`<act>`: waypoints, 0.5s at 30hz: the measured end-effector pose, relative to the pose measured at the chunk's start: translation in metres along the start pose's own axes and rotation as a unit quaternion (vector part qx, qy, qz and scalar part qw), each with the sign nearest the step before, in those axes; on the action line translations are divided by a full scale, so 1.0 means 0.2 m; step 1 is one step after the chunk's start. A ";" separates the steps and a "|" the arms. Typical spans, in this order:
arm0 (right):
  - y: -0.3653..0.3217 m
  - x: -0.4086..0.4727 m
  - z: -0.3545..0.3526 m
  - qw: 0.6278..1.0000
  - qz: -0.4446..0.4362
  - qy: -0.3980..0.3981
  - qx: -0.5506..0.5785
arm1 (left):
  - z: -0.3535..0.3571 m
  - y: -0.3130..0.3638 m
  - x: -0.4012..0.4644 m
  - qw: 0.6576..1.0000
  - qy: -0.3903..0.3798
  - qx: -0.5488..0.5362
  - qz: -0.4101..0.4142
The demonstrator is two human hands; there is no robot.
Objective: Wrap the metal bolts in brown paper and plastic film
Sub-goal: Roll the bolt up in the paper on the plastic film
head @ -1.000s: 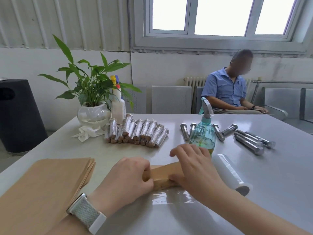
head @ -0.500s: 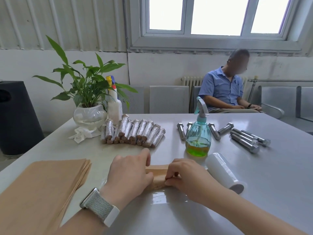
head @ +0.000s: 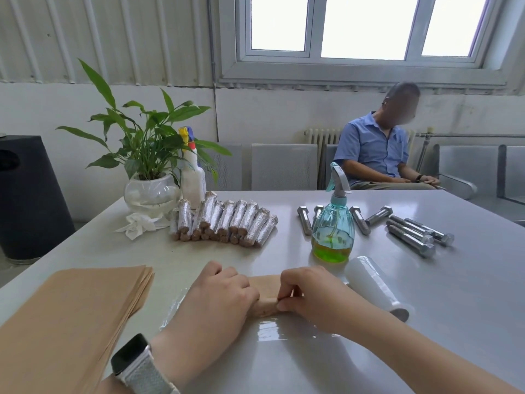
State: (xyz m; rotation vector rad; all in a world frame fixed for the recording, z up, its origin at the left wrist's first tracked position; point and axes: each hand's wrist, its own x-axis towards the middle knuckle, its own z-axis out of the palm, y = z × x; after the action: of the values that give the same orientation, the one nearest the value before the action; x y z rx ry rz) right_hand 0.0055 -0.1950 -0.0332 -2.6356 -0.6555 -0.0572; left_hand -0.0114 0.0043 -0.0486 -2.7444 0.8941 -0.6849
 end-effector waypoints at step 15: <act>0.05 0.10 -0.03 0.994 -0.031 -0.098 -0.030 | 0.01 -0.05 0.16 0.983 -0.105 -0.095 -0.115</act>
State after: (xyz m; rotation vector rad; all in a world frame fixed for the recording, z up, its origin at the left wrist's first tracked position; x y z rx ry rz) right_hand 0.0275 -0.1970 -0.0288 -2.7012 -0.8130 0.1673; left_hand 0.0167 -0.0064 -0.0348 -3.0508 0.6330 -0.3472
